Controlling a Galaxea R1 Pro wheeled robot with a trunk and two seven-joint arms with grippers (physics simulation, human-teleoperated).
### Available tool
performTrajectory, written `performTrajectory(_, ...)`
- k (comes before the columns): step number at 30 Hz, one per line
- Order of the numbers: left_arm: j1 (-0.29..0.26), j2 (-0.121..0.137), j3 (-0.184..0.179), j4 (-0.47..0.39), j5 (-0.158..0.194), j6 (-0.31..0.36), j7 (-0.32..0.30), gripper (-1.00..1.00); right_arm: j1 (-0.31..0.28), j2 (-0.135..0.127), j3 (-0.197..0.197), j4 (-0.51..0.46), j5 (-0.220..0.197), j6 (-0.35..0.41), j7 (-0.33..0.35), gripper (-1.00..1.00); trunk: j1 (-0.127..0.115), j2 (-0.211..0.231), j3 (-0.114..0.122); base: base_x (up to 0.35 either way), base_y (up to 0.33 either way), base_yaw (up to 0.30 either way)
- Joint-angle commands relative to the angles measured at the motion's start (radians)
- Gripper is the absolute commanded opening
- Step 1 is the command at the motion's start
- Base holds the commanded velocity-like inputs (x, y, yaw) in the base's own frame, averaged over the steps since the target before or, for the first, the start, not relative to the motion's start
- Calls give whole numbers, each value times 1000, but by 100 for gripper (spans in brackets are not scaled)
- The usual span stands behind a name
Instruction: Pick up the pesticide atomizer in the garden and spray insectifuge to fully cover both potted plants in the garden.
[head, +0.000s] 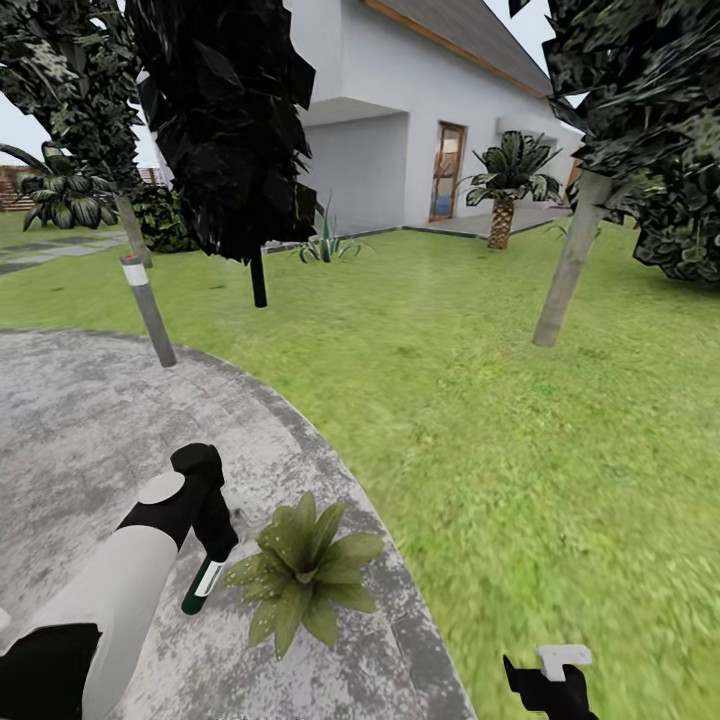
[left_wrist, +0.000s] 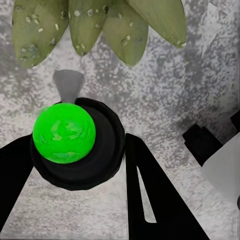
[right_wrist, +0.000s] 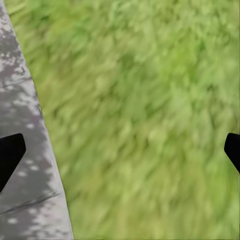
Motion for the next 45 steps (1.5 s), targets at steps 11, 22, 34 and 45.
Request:
performTrajectory(11,3,-2,6,-1,-8,11,-9,-100,-1,1,-8,-1,5,-2,8,100,0,0,-1,0,-12,272)
performTrajectory(22,4,-2,6,-1,-9,11,-9,-100,-1,1,-8,1,6,-2,8,100,0,0,-1,0,-262,129)
performTrajectory(34,3,-2,6,-1,-9,11,-9,-100,-1,1,-7,1,6,-2,8,100,0,0,-1,19,-273,244)
performTrajectory(45,5,0,6,3,-8,10,-9,-100,-1,1,-8,1,6,-2,8,100,0,0,-1,145,-266,279)
